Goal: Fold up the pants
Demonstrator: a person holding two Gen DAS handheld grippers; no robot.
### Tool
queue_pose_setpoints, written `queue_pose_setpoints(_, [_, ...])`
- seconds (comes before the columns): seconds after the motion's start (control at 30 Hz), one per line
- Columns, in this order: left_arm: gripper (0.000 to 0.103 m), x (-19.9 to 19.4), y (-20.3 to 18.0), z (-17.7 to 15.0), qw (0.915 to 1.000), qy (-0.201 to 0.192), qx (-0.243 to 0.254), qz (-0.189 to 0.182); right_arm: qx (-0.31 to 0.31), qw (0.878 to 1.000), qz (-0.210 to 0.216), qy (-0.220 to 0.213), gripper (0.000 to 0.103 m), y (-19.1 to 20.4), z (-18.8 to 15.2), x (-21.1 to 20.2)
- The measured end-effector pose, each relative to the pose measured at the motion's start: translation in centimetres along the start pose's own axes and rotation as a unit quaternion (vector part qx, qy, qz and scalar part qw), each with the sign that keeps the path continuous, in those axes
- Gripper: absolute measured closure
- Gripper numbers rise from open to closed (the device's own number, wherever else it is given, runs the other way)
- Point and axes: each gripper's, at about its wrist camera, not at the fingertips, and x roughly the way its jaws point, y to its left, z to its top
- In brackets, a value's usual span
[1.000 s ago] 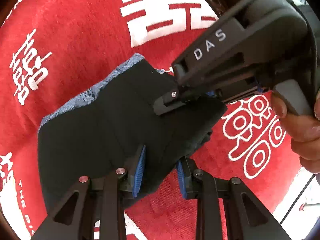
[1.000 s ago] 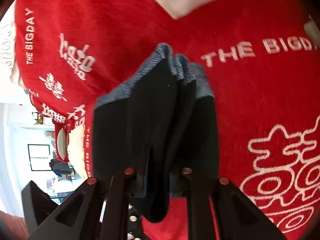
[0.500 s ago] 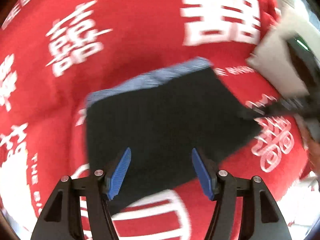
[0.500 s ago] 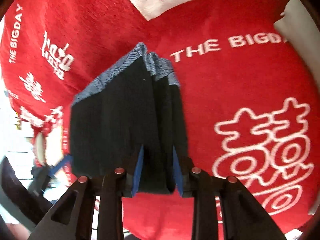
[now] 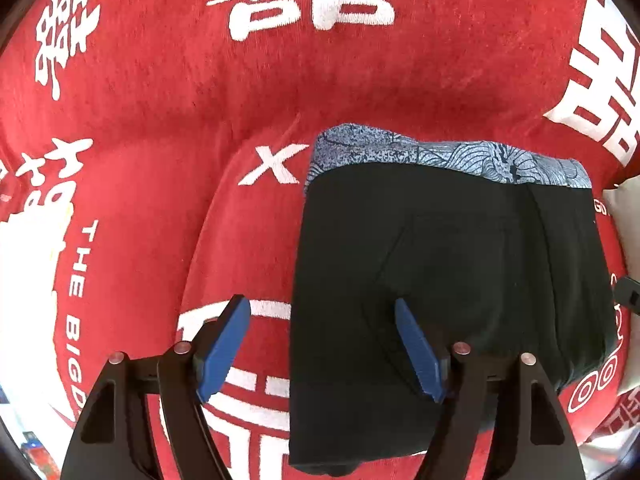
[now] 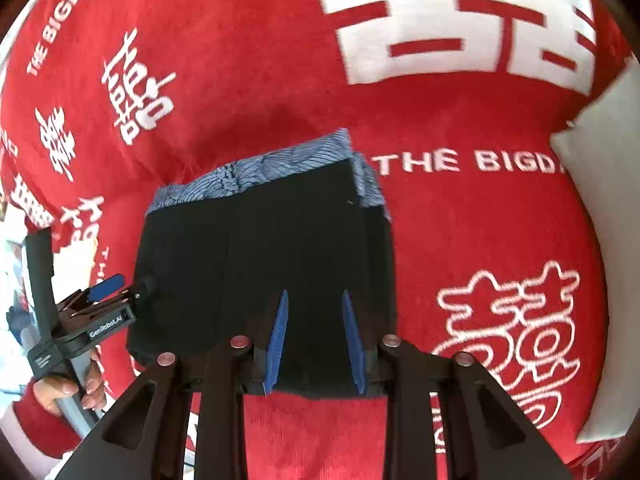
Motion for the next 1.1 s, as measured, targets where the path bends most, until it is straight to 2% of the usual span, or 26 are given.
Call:
queue_pose_setpoints(0.07, [0.026,0.1,-0.2,0.0,1.0000,-0.001,0.003,-0.001,-0.003,1.000,-0.004,0.007,0.072,0.6,-0.3,0.5])
queue_pose_setpoints(0.13, [0.017,0.1,-0.2,0.0,1.0000,-0.001,0.008,0.006,-0.005,1.000,-0.015,0.017,0.072,0.7,-0.9,1.1])
queue_pose_setpoints(0.27, [0.017,0.2,-0.2,0.0,1.0000,0.004,0.003,-0.007,-0.014,0.999,-0.036,0.035,0.072,0.1,-2.6,2.9])
queue_pose_setpoints(0.5, [0.017,0.0,-0.5,0.1,0.9999,0.009,0.008,-0.003,-0.029,0.998,-0.052,0.026,0.069,0.5,-3.1,3.7])
queue_pose_setpoints(0.8, [0.016,0.3,-0.8,0.0,0.9998,0.012,0.016,0.007,-0.026,0.998,-0.050,0.021,0.068,0.5,-3.0,3.7])
queue_pose_setpoints(0.87, [0.010,0.4,-0.8,-0.1,0.9997,0.011,0.016,0.013,-0.025,0.998,-0.049,0.019,0.068,0.4,-3.0,3.7])
queue_pose_setpoints(1.1, [0.010,0.5,-0.5,-0.2,0.9998,0.013,0.011,0.009,-0.024,0.998,-0.049,0.016,0.068,0.3,-3.3,3.6])
